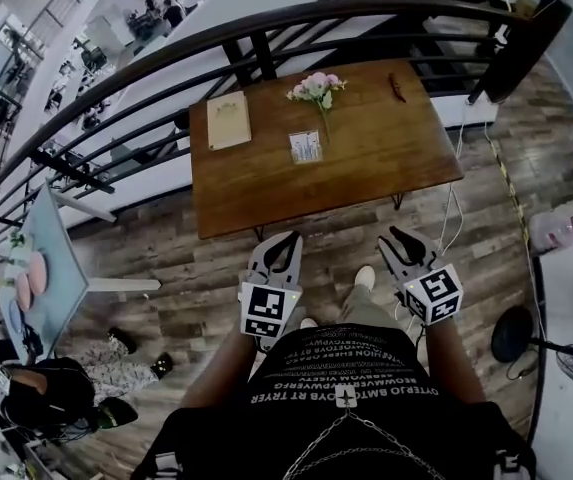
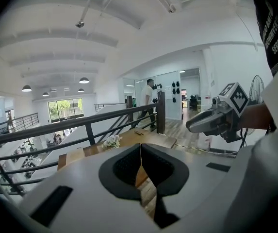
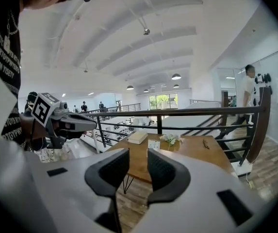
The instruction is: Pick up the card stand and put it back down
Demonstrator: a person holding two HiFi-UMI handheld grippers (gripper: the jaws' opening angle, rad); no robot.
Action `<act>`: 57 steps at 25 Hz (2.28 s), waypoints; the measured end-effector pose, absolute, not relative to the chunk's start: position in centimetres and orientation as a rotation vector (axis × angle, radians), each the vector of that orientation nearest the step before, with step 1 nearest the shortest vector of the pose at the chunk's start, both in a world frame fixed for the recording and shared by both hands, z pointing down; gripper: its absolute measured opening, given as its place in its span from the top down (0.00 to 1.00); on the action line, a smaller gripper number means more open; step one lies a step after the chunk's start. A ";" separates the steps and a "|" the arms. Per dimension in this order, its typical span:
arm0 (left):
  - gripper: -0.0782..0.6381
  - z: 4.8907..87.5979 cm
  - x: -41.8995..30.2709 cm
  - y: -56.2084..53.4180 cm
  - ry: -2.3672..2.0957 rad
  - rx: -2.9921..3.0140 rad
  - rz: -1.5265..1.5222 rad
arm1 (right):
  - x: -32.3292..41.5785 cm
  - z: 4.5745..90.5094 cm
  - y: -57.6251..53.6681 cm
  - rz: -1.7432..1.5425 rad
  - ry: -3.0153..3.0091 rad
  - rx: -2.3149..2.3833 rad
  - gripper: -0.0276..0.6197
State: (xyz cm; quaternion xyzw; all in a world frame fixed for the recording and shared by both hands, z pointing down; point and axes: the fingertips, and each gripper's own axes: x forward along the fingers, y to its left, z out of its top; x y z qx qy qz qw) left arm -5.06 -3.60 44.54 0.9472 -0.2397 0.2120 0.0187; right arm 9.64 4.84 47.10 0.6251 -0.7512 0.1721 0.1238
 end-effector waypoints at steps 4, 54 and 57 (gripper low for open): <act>0.85 44.3 -2.7 -5.9 -0.779 2.936 0.658 | 11.5 47.4 2.2 0.502 -2.224 1.768 0.79; 0.85 47.2 4.5 -28.5 -1.053 2.751 0.682 | 21.9 65.0 -19.1 0.761 -2.211 1.403 0.78; 0.85 47.4 4.2 -30.4 -1.035 2.759 0.664 | 21.6 66.8 -20.8 0.804 -2.196 1.393 0.78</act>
